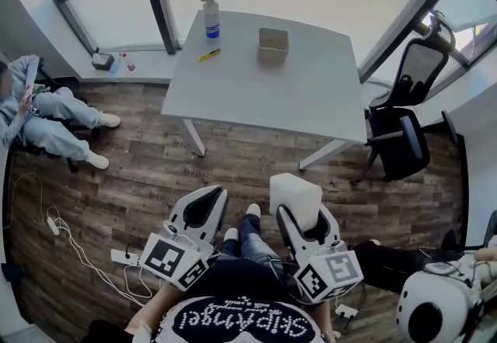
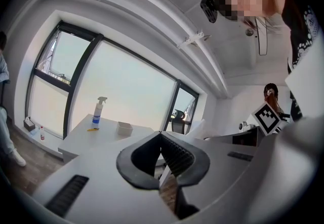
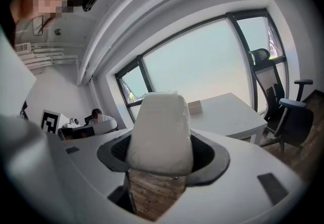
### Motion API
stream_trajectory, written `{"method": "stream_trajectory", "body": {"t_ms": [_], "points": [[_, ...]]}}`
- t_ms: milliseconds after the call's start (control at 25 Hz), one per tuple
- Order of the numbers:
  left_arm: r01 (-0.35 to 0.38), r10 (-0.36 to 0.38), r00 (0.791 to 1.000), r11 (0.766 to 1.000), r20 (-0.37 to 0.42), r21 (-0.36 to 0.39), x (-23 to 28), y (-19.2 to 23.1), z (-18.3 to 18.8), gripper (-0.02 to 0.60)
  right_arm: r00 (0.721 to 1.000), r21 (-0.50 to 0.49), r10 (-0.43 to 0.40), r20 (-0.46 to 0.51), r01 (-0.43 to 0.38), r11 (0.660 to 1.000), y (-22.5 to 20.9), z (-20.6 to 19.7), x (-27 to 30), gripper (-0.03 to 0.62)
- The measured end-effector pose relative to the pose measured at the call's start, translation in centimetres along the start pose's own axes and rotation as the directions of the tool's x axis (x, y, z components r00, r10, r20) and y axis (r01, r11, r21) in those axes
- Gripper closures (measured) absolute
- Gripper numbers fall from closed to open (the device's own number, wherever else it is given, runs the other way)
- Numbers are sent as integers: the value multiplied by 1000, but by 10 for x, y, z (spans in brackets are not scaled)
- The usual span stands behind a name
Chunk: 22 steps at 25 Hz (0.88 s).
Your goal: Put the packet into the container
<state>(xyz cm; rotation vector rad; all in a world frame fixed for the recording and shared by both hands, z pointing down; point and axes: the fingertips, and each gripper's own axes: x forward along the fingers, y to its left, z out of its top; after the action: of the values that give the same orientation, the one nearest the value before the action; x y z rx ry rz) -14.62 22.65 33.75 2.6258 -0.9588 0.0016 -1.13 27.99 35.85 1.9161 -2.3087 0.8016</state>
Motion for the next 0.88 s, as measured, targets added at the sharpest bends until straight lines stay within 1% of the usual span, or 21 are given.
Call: {"method": "stream_trajectory", "body": {"t_ms": [120, 320, 520, 720, 880], "points": [[-8, 8, 1000, 1000, 3, -1, 13, 3, 3, 572, 1000, 3, -4, -10, 5, 1000, -10, 8, 10, 318], [-24, 24, 1000, 1000, 9, 8, 40, 9, 14, 572, 1000, -4, 17, -5, -17, 1000, -28, 27, 27, 318], [-38, 38, 999, 999, 18, 2, 62, 12, 18, 572, 1000, 4, 13, -23, -13, 1000, -49, 34, 41, 318], [-44, 43, 999, 999, 18, 15, 81, 11, 19, 572, 1000, 1, 24, -20, -24, 1000, -61, 44, 50, 318], [-43, 43, 999, 999, 20, 19, 94, 7, 21, 572, 999, -19, 49, -2, -49, 999, -68, 52, 55, 318]]}}
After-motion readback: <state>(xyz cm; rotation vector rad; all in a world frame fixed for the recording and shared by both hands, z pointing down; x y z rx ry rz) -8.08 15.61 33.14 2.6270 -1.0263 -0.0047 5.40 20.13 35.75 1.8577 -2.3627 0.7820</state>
